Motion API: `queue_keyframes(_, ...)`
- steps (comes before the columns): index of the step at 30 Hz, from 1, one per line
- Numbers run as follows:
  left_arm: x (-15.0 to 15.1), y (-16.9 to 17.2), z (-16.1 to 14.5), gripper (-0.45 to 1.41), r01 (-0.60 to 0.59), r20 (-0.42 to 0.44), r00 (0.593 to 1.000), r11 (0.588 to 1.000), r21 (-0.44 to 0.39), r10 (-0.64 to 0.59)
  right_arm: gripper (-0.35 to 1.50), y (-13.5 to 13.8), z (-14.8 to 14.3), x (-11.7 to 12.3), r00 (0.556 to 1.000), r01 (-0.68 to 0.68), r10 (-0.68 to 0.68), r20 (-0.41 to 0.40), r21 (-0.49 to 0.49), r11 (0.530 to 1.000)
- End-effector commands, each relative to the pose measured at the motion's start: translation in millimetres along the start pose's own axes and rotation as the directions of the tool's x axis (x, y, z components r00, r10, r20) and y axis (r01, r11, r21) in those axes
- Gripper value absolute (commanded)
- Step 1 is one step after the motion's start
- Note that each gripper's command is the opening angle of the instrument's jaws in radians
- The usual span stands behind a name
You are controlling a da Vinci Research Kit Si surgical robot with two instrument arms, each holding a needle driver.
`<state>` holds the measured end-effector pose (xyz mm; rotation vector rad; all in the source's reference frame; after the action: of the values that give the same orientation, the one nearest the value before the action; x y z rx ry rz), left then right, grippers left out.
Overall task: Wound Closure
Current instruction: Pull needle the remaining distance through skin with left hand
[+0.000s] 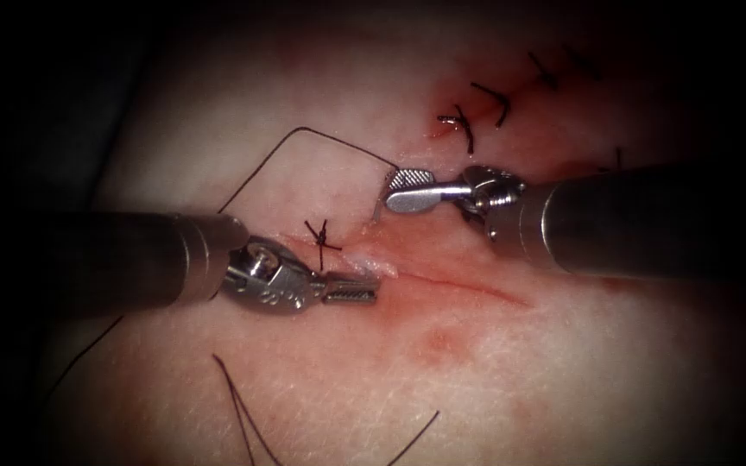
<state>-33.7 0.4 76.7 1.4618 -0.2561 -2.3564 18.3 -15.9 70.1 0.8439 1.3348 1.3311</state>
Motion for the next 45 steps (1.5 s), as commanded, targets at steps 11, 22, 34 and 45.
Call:
queue_keyframes(11,1.3,0.3,-1.8,-0.45,0.393,-0.12,0.905,0.91,-0.134,-0.408,0.76,0.3,0.5,-0.7,1.0,-0.002,0.002,-0.008,-0.004,1.0)
queue_keyframes(22,5.2,-0.7,-4.1,-0.45,0.666,-0.221,0.552,0.584,-0.463,-0.804,0.76,0.4,0.5,-0.8,1.0,0.0,0.0,-0.008,-0.003,1.0)
queue_keyframes(34,8.7,-1.1,-7.0,-0.45,0.588,-0.272,0.565,0.611,-0.53,-0.779,0.73,0.5,0.4,-2.0,1.0,0.011,-0.011,-0.006,-0.004,1.0)
queue_keyframes(45,11.3,-6.7,-10.5,-0.45,0.361,-0.47,0.773,0.905,-0.225,-0.426,0.73,0.7,0.1,-2.7,1.0,0.02,-0.02,-0.001,-0.003,1.0)
